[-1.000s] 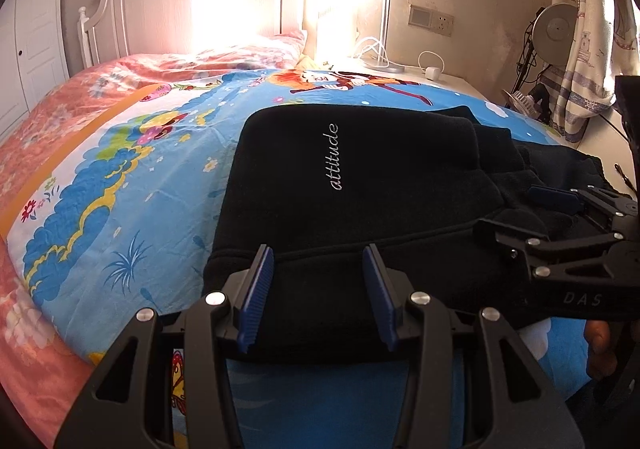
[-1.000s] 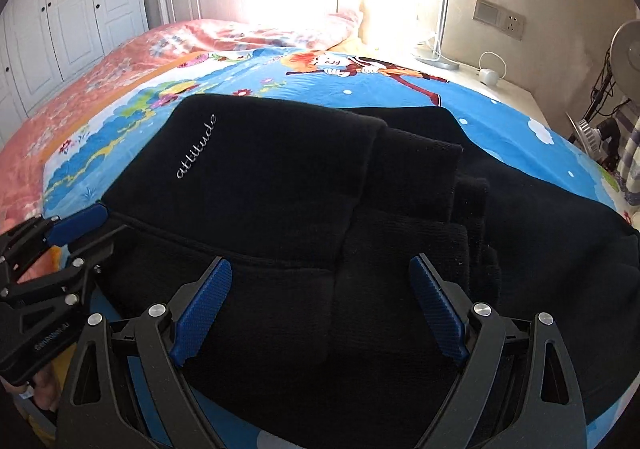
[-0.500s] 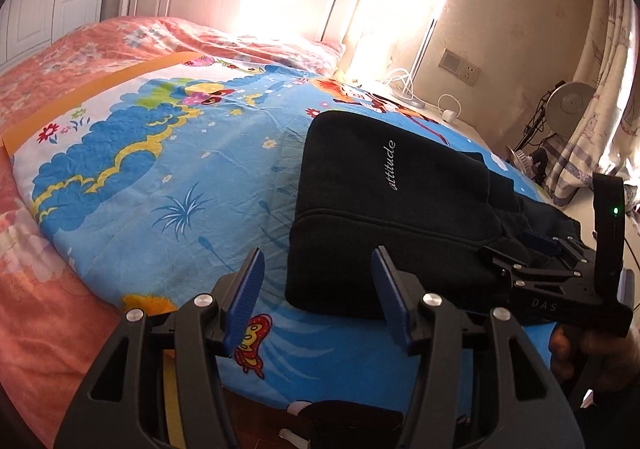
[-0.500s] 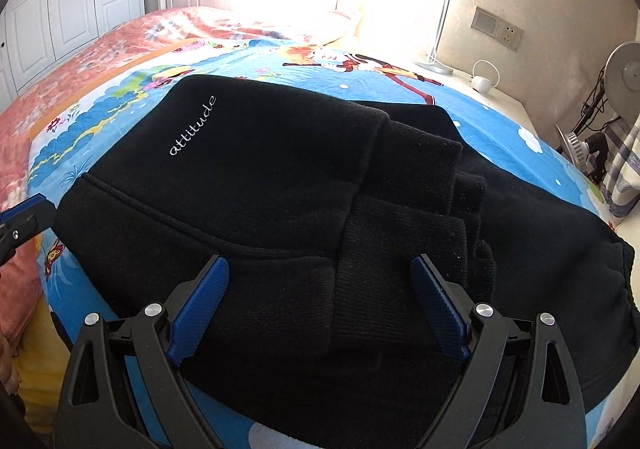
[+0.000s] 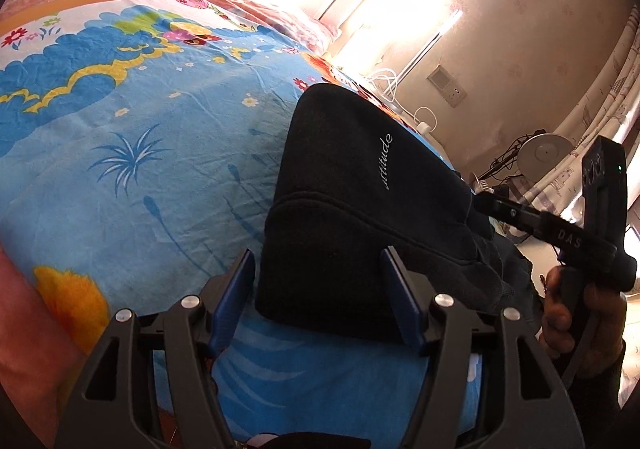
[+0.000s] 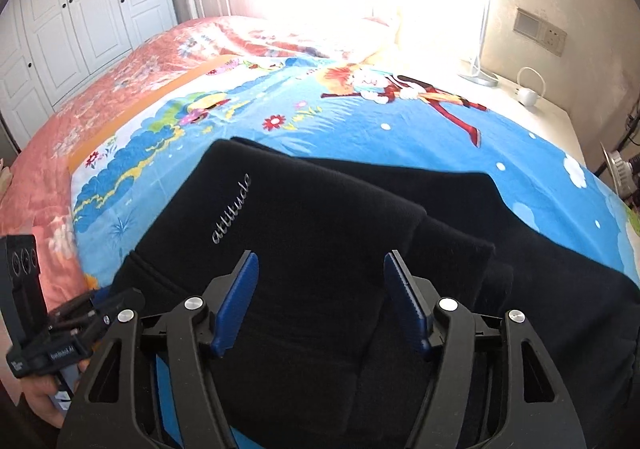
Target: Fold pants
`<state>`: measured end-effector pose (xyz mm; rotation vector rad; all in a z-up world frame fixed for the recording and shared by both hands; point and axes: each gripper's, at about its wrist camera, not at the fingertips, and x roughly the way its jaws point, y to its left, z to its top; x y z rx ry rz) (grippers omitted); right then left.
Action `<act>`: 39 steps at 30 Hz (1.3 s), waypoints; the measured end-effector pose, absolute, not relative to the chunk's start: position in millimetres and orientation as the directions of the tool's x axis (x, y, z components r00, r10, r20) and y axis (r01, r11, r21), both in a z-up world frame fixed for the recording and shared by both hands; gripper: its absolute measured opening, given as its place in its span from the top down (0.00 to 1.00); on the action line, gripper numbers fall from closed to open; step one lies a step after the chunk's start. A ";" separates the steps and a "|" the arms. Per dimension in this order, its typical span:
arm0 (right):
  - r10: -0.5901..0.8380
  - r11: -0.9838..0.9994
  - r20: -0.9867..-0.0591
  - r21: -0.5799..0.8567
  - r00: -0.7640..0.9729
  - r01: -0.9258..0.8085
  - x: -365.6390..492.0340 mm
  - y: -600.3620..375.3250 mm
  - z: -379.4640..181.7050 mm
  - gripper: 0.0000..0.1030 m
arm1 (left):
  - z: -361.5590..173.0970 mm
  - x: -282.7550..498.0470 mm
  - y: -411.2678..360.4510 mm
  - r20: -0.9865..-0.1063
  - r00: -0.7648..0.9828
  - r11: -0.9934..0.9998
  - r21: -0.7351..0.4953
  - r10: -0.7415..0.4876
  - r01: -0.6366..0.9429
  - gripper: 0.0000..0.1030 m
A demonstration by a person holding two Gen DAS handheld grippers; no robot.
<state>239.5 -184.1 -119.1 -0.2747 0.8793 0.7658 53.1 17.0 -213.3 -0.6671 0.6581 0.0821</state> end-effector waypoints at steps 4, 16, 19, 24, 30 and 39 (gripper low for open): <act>0.433 0.710 -0.827 0.068 0.359 -0.701 281.0 -161.4 -137.5 0.57 | -215.7 51.0 19.7 -0.567 0.806 0.764 -0.592 -0.170 -0.255 0.38; 0.341 0.735 -0.849 -0.027 0.404 -0.678 291.1 -153.2 -154.1 0.66 | -219.6 50.9 20.9 -0.542 0.817 0.716 -0.649 -0.197 -0.258 0.45; 0.313 0.738 -0.822 -0.105 0.476 -0.667 277.5 -134.8 -122.7 0.15 | -222.8 48.5 25.9 -0.532 0.820 0.691 -0.674 -0.209 -0.262 0.50; 0.329 0.637 -0.879 -0.063 0.345 -0.769 253.6 -73.6 -94.4 0.10 | -221.3 45.8 25.9 -0.523 0.827 0.674 -0.689 -0.209 -0.265 0.55; 0.159 0.598 -0.965 -0.075 0.210 -0.798 240.5 -10.8 -125.7 0.10 | -205.9 41.8 17.0 -0.535 0.830 0.719 -0.638 -0.156 -0.277 0.65; -0.096 0.536 -0.964 -0.260 0.248 -0.803 239.1 24.1 -157.2 0.10 | -178.7 40.1 -3.9 -0.544 0.837 0.773 -0.558 -0.066 -0.301 0.70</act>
